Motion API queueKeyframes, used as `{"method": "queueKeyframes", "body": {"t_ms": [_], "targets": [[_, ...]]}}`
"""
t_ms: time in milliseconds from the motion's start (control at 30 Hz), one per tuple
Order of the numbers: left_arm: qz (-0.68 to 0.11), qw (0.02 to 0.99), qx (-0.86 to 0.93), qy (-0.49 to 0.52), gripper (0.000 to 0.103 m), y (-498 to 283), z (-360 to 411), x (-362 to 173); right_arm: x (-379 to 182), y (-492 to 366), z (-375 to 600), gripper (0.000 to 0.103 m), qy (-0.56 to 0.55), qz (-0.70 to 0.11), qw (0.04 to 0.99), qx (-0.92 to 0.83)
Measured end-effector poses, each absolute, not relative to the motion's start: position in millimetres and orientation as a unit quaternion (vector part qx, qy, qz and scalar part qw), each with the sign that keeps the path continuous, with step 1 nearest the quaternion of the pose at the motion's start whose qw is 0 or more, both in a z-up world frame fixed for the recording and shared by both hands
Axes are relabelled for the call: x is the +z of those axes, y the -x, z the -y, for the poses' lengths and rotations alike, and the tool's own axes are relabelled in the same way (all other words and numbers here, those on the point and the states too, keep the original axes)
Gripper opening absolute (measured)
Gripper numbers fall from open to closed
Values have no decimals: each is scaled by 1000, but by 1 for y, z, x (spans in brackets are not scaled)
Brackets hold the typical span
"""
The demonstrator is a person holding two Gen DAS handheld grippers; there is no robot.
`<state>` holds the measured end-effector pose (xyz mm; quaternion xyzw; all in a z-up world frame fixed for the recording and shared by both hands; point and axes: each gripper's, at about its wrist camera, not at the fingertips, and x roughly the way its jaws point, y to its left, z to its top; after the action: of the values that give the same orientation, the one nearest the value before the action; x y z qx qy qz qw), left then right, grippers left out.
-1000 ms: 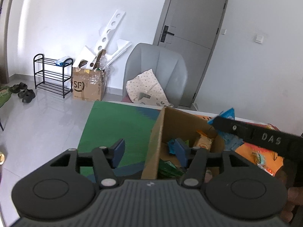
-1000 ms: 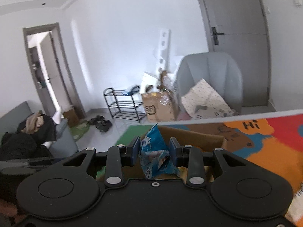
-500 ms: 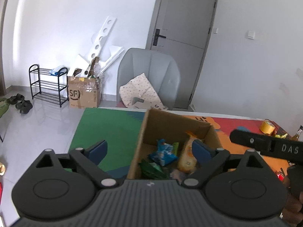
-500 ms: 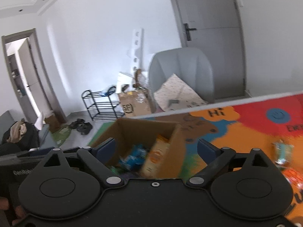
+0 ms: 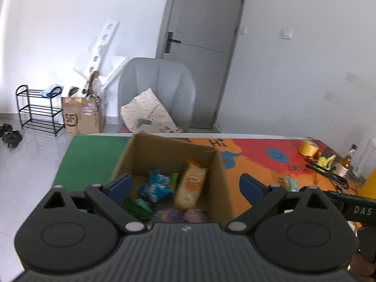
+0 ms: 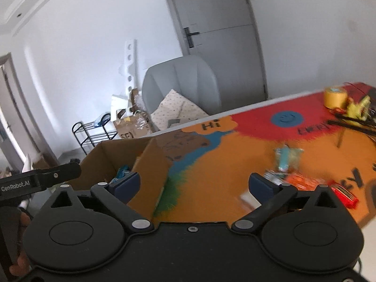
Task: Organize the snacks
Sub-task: 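Withdraw both tools from the box back toward the snacks on the table, then grasp the white cake packet with left tool while right tool grasps red candy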
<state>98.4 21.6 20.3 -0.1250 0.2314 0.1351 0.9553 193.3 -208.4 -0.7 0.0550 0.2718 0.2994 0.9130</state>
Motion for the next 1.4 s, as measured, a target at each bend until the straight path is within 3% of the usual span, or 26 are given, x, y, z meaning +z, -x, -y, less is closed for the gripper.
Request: {"method": "queueKeyframes", "body": {"t_ms": [833, 1400], "targets": [[-270, 960, 26, 70, 97, -151, 79, 24, -15, -194, 317, 100, -70, -285, 936, 193], [-326, 944, -6, 53, 96, -206, 120, -5, -33, -229, 351, 100, -75, -302, 934, 177]]}}
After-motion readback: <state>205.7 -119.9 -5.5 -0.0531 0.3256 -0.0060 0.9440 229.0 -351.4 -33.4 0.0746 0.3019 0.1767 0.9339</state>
